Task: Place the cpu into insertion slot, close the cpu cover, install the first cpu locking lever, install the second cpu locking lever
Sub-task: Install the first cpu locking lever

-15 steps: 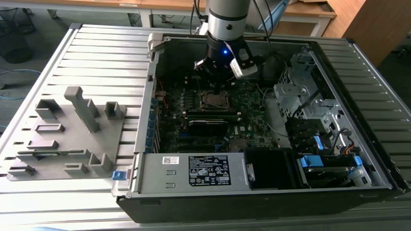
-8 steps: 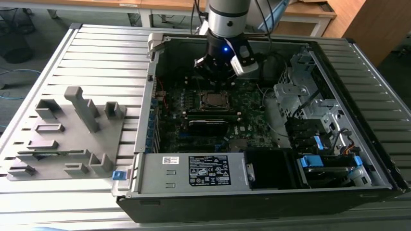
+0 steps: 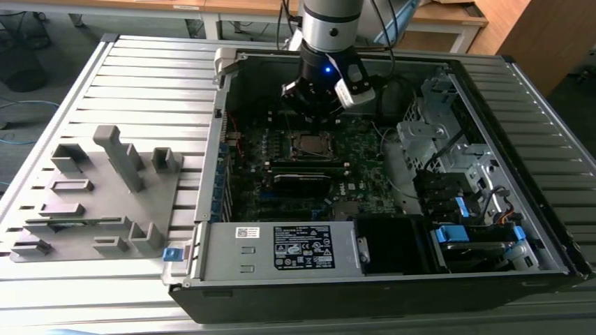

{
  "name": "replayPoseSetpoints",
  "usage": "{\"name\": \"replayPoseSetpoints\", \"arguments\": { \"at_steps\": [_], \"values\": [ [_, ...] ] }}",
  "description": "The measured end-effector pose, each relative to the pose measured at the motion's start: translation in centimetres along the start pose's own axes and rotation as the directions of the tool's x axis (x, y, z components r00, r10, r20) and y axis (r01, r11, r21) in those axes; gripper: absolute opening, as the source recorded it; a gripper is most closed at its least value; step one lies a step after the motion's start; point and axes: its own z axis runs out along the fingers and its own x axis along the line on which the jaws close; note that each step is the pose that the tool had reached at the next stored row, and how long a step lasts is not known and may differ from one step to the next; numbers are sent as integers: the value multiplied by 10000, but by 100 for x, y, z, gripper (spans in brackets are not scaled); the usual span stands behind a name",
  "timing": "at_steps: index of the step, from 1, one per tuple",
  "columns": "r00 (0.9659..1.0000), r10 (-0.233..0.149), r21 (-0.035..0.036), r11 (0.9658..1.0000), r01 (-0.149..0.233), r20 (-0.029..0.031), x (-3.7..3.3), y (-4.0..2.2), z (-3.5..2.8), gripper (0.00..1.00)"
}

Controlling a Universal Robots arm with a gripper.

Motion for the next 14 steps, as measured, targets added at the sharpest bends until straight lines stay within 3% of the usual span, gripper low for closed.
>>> {"name": "replayPoseSetpoints", "arguments": {
  "at_steps": [3,10,14],
  "values": [
    [10000,0,1,10000,0,0,10,0,-1,11],
    [10000,1,0,10000,-1,1,175,-5,-4,11],
    [10000,1,-1,10000,-1,1,227,-6,-4,11]
  ]
}}
